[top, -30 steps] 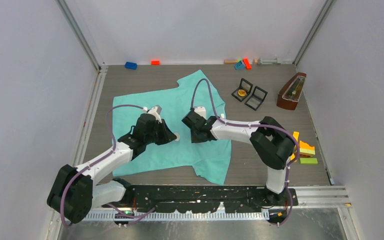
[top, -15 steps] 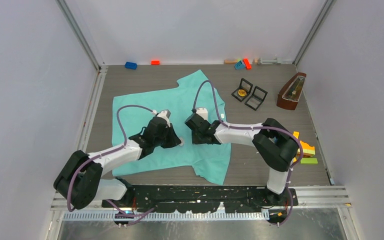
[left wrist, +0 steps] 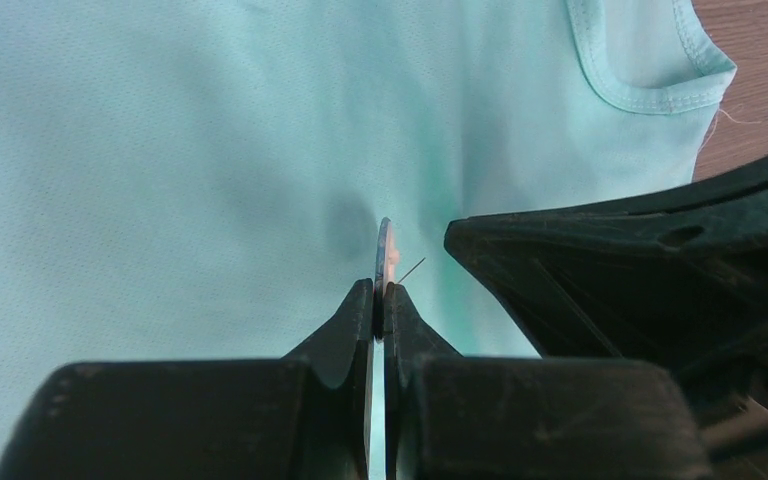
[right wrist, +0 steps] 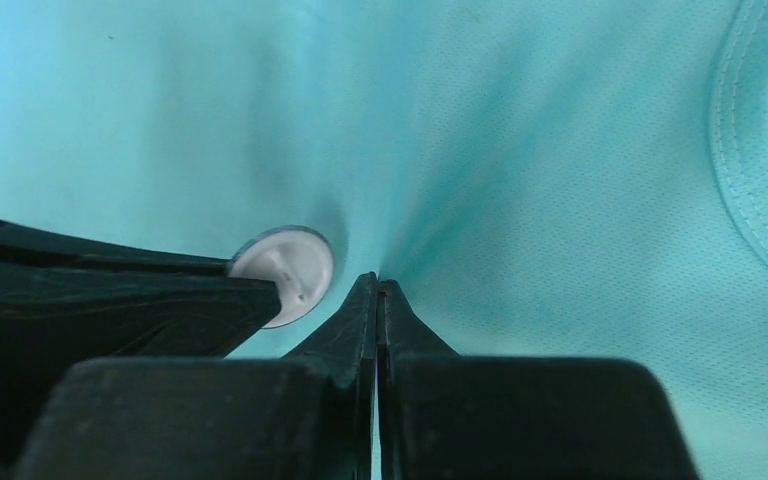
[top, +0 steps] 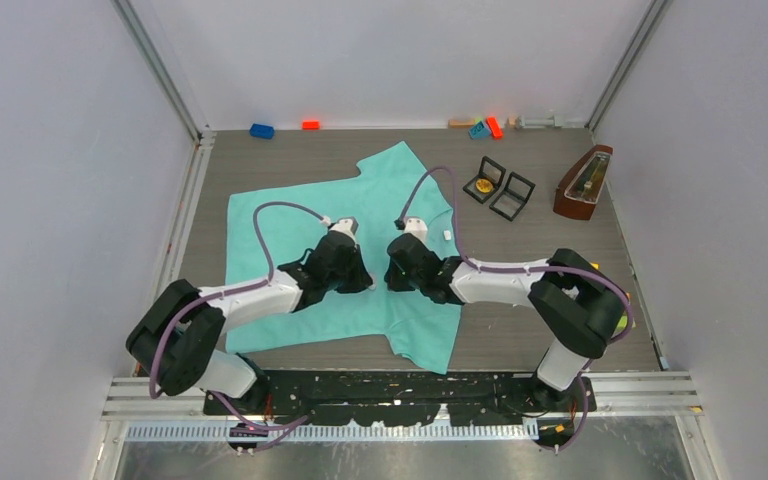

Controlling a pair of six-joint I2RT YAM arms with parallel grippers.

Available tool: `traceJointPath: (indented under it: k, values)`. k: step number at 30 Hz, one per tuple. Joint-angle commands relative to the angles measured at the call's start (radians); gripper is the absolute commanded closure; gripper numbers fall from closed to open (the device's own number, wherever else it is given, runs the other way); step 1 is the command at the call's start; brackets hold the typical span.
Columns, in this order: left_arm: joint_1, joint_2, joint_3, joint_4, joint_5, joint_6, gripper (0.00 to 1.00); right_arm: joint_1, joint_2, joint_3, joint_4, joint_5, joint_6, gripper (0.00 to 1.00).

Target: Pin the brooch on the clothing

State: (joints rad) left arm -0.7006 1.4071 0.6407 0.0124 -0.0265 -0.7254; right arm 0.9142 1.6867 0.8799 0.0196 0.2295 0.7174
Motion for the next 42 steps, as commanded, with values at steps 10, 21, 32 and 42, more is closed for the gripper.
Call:
traceJointPath:
  k: [10,21,32,42]
  values:
    - [-0.034,0.087,0.102,-0.010,-0.072,0.054,1.00,0.001,-0.100,-0.071,0.202,-0.025,0.039,0.99]
    - [-0.037,0.091,0.088,0.020,-0.059,0.048,1.00,-0.001,-0.062,-0.057,0.206,-0.080,0.044,0.99]
    - [-0.037,0.049,0.069,0.014,-0.098,0.055,1.00,-0.001,-0.138,-0.069,0.058,0.072,0.016,0.81]
    - [-0.037,0.025,0.070,-0.001,-0.112,0.058,1.00,0.017,-0.054,0.039,-0.104,0.148,-0.050,0.63]
